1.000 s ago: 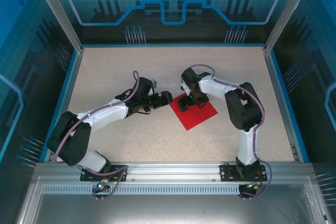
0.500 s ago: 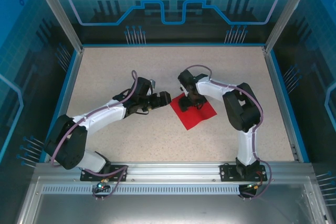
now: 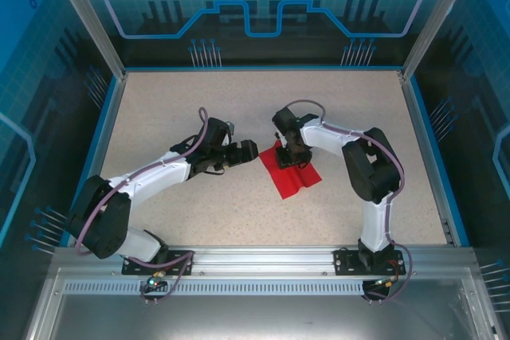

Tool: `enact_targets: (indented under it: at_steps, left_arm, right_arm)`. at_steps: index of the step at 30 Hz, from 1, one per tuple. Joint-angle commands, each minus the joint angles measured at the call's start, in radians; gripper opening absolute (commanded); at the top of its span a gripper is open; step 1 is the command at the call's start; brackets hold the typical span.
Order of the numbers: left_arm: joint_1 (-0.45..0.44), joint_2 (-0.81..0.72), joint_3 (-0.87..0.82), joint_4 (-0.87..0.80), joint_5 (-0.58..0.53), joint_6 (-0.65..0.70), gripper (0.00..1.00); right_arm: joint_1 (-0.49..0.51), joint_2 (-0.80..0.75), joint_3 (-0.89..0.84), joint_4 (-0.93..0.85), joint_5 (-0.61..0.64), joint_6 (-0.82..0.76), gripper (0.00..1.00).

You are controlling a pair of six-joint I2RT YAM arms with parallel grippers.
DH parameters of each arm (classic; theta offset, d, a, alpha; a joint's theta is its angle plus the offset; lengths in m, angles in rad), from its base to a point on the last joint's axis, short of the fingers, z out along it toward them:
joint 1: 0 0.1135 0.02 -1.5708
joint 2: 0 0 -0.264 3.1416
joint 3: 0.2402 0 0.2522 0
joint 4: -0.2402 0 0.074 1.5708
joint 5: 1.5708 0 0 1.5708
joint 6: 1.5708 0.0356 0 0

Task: Fold a paper plane with a square sheet of paper (pick it up from the middle)
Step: Fold the square sheet of paper in half at the center of the table.

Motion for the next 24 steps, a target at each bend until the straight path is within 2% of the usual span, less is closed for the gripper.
enact_targets:
  at_steps: [1,8,12,16,18,20,24]
  left_arm:
    - [0.007,-0.037,0.002,-0.029,-0.024,0.026,0.94]
    - [0.011,-0.046,0.002,-0.035,-0.032,0.026,0.94]
    - [0.014,-0.069,0.001,-0.038,-0.025,0.021,0.95]
    - [0.016,-0.112,0.006,-0.045,-0.008,0.019,0.96]
    - [0.019,-0.131,0.011,-0.05,0.006,0.019,0.97]
    - [0.02,-0.145,0.018,-0.055,0.026,0.025,0.99]
    - [0.021,-0.138,0.026,-0.052,0.067,0.037,0.98]
  right_arm:
    - [-0.012,-0.097,-0.031,-0.013,-0.102,0.065,0.38]
    - [-0.043,-0.257,-0.13,0.157,-0.331,0.206,0.31]
    - [-0.055,-0.309,-0.185,0.283,-0.474,0.301,0.35]
    - [-0.06,-0.339,-0.279,0.518,-0.606,0.463,0.35]
    - [-0.081,-0.339,-0.347,0.706,-0.692,0.577,0.35]
    - [-0.097,-0.333,-0.401,0.815,-0.703,0.646,0.38]
    - [-0.104,-0.28,-0.437,0.821,-0.67,0.664,0.39]
